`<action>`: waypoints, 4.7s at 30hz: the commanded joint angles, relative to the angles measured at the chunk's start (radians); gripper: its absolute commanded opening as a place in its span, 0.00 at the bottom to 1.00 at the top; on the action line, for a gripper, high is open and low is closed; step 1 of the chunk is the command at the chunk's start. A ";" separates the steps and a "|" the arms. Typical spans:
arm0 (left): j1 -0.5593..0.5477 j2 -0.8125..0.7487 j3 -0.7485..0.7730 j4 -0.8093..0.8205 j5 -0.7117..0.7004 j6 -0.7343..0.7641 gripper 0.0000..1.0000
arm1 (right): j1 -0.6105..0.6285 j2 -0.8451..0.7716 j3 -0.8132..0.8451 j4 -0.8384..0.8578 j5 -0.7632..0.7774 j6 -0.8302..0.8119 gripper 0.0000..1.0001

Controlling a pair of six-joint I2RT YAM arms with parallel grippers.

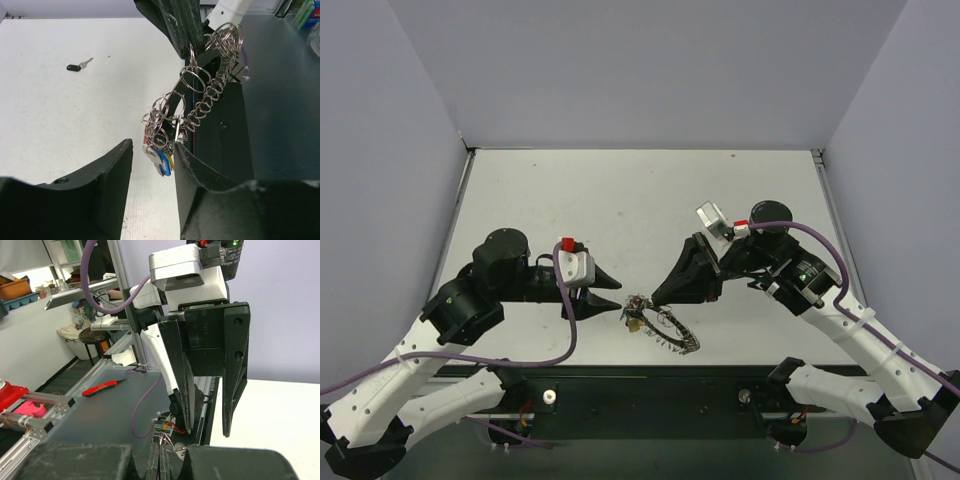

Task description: Put the keys on the keyring

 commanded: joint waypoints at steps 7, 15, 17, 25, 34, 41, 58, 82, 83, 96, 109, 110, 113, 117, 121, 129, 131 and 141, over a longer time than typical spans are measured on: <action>-0.005 0.045 0.032 0.013 0.062 0.044 0.52 | -0.001 -0.011 0.026 0.077 -0.075 -0.011 0.00; -0.006 0.070 0.045 0.023 0.079 0.050 0.51 | -0.001 -0.014 0.023 0.077 -0.075 -0.014 0.00; -0.006 0.072 0.040 0.036 0.084 0.046 0.51 | -0.001 -0.015 0.022 0.077 -0.073 -0.014 0.00; -0.006 0.070 0.025 0.096 0.096 0.012 0.49 | -0.001 -0.009 0.022 0.077 -0.073 -0.015 0.00; -0.006 0.088 0.031 0.096 0.112 0.009 0.29 | -0.001 -0.015 0.019 0.074 -0.067 -0.019 0.00; -0.006 0.085 0.032 0.092 0.118 0.006 0.00 | -0.001 -0.015 0.019 0.075 -0.062 -0.019 0.00; -0.005 0.046 0.029 0.052 0.081 0.023 0.50 | -0.002 -0.018 0.017 0.072 -0.064 -0.019 0.00; -0.006 0.108 0.016 0.145 0.144 -0.012 0.26 | -0.002 -0.004 0.025 0.074 -0.072 -0.017 0.00; -0.006 0.110 0.014 0.150 0.145 -0.016 0.21 | -0.001 -0.004 0.025 0.074 -0.069 -0.017 0.00; -0.006 0.044 0.042 0.084 -0.039 -0.011 0.00 | -0.002 -0.012 0.008 0.069 -0.052 -0.022 0.00; -0.006 0.041 0.129 -0.074 -0.263 0.030 0.00 | -0.011 -0.041 -0.026 0.037 0.151 -0.061 0.68; -0.006 0.042 0.135 -0.082 -0.269 0.033 0.00 | -0.013 -0.035 -0.024 0.034 0.154 -0.066 0.70; -0.006 0.059 0.169 -0.124 -0.270 0.055 0.00 | -0.013 -0.014 -0.002 0.003 0.166 -0.103 0.87; -0.012 0.092 0.207 -0.195 -0.243 0.095 0.00 | -0.005 0.032 0.040 -0.035 0.191 -0.137 0.93; -0.022 0.119 0.232 -0.221 -0.240 0.113 0.00 | 0.039 0.100 0.097 -0.098 0.241 -0.210 0.94; -0.035 0.122 0.226 -0.189 -0.226 0.112 0.00 | 0.119 0.212 0.164 -0.158 0.347 -0.255 0.89; -0.037 0.116 0.221 -0.172 -0.220 0.109 0.00 | 0.119 0.239 0.179 -0.166 0.344 -0.258 0.83; -0.038 0.090 0.198 -0.103 -0.192 0.078 0.00 | 0.133 0.302 0.206 -0.201 0.321 -0.259 0.58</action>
